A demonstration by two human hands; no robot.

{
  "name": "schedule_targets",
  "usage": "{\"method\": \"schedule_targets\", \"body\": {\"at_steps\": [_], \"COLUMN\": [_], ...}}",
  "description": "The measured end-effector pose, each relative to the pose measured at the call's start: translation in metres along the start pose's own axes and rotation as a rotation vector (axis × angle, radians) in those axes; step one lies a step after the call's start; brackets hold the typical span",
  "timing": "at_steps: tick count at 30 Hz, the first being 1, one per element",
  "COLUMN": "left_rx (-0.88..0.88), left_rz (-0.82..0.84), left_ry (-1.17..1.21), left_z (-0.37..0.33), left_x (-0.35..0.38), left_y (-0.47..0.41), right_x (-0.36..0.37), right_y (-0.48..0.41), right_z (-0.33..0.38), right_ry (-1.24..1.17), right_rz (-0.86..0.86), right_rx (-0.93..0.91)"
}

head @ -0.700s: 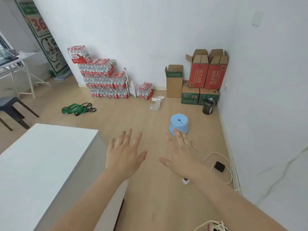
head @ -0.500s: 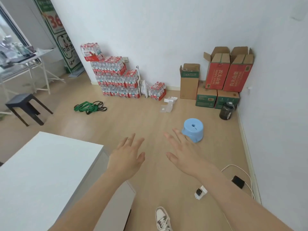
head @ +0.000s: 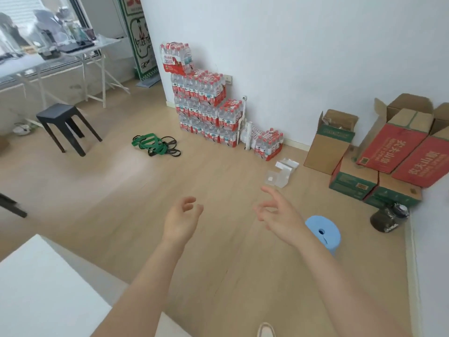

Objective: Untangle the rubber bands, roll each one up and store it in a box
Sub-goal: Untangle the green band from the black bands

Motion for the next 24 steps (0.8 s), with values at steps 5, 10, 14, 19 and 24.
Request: {"method": "schedule_targets", "body": {"at_steps": [5,10,14,19,24], "left_rx": [-0.201,-0.241,-0.232,-0.255,-0.212], "left_rz": [-0.102,-0.199,-0.275,-0.205,-0.236], "left_ry": [0.410,0.388,0.340,0.197,0.103], "left_z": [0.016,-0.002,-0.026,-0.057,-0.080], "left_x": [0.008,0.020,0.013,-0.003,-0.045], "left_y": [-0.107,-0.203,-0.277,-0.391,-0.528], "right_x": [0.008,0.015,0.029,0.075,0.141], "right_y": [-0.135,-0.279,-0.381,-0.512,-0.635], "right_z": [0.008,0.023,0.055,0.129,0.204], "right_ry": [-0.434,-0.530,-0.155,0.407,0.684], "right_rz": [0.056,0.185,0.291,0.398,0.454], "right_rx": [0.145,0.246,0.128,-0.210,-0.399]}}
Point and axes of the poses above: each hand's wrist, its own y-axis away from the middle knuckle, its own x-axis out of the palm, z = x × y, the point moved 6 cm from there along -y, towards the middle knuckle, and after that the axes turned 5 degrees about y, right-handed, at the moved point
